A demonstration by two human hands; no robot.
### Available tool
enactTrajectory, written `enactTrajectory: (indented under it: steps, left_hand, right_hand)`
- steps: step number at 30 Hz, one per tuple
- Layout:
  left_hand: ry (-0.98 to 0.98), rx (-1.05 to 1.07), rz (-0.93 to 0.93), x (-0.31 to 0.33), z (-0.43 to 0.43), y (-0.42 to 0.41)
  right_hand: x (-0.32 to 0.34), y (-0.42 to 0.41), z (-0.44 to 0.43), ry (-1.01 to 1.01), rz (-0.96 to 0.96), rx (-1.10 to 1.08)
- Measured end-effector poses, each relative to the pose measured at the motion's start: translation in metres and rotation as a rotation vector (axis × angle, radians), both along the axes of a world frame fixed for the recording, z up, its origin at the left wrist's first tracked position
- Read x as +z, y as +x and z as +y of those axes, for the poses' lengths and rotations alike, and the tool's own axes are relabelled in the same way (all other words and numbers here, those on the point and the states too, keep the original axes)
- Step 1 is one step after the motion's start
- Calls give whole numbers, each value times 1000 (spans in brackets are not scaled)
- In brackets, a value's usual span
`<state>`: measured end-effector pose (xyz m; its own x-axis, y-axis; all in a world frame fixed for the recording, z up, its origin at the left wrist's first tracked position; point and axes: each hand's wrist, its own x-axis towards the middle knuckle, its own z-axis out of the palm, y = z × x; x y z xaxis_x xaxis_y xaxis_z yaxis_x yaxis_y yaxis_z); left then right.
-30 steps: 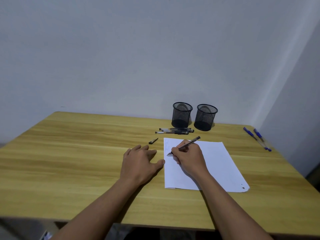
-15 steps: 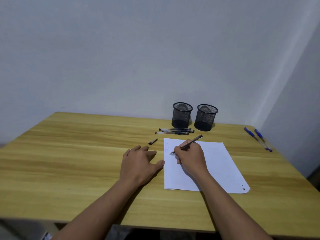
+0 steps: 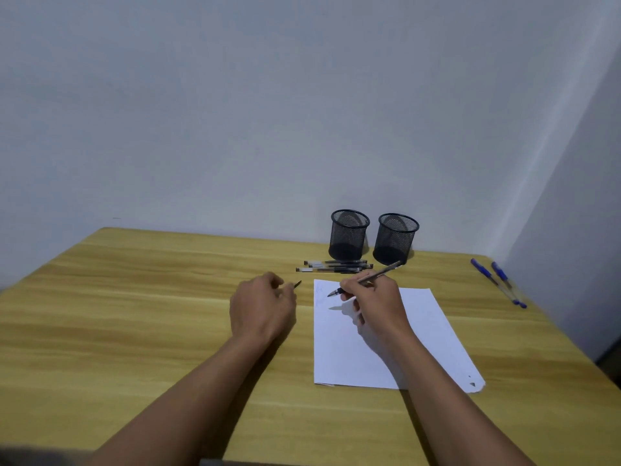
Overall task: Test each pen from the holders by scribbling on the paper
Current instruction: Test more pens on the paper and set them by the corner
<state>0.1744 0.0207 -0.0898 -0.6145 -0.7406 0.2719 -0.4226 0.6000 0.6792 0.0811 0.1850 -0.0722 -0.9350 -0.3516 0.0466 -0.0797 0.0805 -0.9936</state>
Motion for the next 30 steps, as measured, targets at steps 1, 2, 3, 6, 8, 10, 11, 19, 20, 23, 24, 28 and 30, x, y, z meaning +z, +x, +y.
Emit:
enactTrajectory:
  steps: [1, 2, 3, 6, 8, 10, 11, 19, 20, 23, 24, 28, 30]
  left_hand:
    - [-28, 3, -35, 0, -3, -7]
    - [-80, 0, -96, -1, -6, -13]
    - [-134, -4, -159, -2, -7, -17]
    - [-110, -46, -146, -3, -10, -24]
    - [61, -128, -12, 0, -9, -23]
    - [159, -241, 91, 7, -4, -19]
    - [202, -279, 131, 11, 0, -16]
    - [325, -528, 256, 38, 9, -6]
    - [345, -552, 265, 40, 10, -6]
    - [406, -610, 307, 46, 20, -7]
    - [441, -620, 325, 48, 23, -8]
    - [587, -613, 393, 53, 35, -10]
    - [630, -610, 418, 54, 38, -10]
  right_hand:
    - [3, -2, 2, 2, 15, 7]
    - [4, -5, 4, 6, 28, 13]
    - [5, -7, 7, 5, 30, 19]
    - [7, -10, 13, -40, -13, 10]
    - [8, -8, 15, -94, -44, -3]
    - [9, -4, 16, -168, -78, -15]
    - [9, -2, 16, -204, -89, -22]
    - [21, 7, 25, -284, -87, 19]
    - [22, 8, 26, -280, -78, 33]
    - [26, 9, 30, -283, -66, 82]
    - [28, 10, 31, -287, -68, 95]
    - [33, 12, 36, -317, -70, 116]
    - [34, 13, 37, -324, -74, 113]
